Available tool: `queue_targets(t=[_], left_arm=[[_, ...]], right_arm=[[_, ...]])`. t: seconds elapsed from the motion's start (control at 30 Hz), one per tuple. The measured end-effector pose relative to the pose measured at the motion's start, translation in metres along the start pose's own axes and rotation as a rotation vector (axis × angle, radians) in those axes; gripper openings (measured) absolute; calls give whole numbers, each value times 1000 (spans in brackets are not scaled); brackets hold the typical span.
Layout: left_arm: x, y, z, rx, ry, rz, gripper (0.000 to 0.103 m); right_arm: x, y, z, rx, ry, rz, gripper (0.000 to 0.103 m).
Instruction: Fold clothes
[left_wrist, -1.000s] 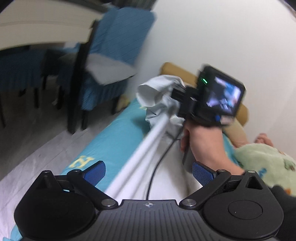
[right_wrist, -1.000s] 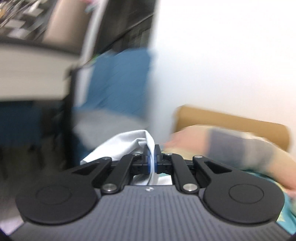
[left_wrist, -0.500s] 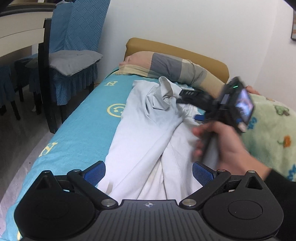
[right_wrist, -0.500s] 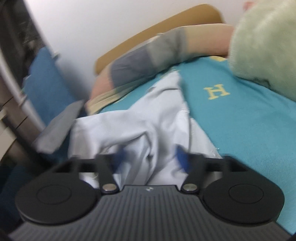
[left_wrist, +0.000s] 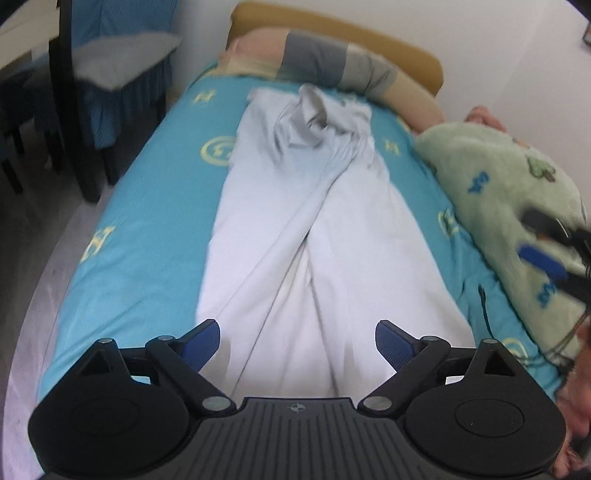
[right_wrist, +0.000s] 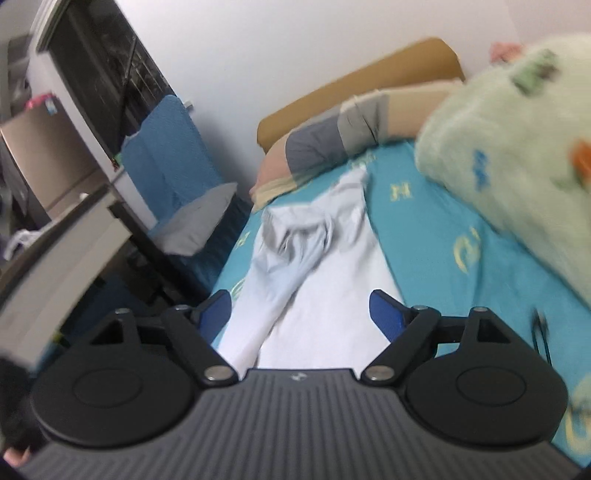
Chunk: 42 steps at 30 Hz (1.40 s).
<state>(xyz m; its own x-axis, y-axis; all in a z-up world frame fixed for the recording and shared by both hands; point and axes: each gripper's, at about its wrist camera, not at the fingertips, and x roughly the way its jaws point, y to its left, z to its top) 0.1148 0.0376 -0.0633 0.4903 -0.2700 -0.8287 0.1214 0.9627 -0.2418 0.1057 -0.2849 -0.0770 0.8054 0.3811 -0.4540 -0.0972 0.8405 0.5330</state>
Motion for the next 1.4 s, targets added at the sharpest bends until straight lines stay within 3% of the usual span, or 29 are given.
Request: queue_targets(t=[0.13, 0.27, 0.37, 0.43, 0.57, 0.63, 0.67, 0.7, 0.73, 0.83, 0.97, 1.03, 1.23, 1.4], left_arm=[[-14, 28, 6, 27, 83, -59, 93], [-9, 67, 7, 95, 160, -144, 91], [0, 103, 1, 38, 173, -115, 82], [9, 122, -8, 8, 208, -138, 75], [24, 134, -35, 88, 281, -186, 66], [24, 137, -43, 118, 271, -212, 61], [22, 138, -46, 135, 256, -226, 57], [20, 137, -47, 148, 258, -245, 39], [19, 134, -47, 169, 263, -246, 23], [14, 116, -48, 284, 284, -220, 4], [-4, 74, -39, 463, 302, -110, 3], [-16, 54, -32, 506, 316, -56, 0], [-52, -34, -8, 487, 277, -67, 0], [-43, -94, -12, 445, 251, -73, 0]], right_arm=[[-45, -2, -32, 5, 34, -17, 84], [-56, -8, -37, 58, 53, -36, 84], [-55, -13, -30, 125, 40, 23, 84], [-50, -15, -27, 141, 37, 40, 84], [-36, -15, -27, 119, 62, 7, 84], [-28, -17, -28, 131, 78, 4, 84], [-25, -19, -29, 144, 86, 4, 84], [-22, -21, -30, 159, 94, 11, 84], [-20, -22, -30, 175, 101, 18, 84], [-18, -24, -29, 205, 106, 26, 84], [-21, -27, -28, 222, 100, 29, 84], [-23, -29, -27, 230, 93, 26, 84], [-28, -41, -25, 271, 69, 6, 84], [-31, -55, -22, 302, 38, -35, 84]])
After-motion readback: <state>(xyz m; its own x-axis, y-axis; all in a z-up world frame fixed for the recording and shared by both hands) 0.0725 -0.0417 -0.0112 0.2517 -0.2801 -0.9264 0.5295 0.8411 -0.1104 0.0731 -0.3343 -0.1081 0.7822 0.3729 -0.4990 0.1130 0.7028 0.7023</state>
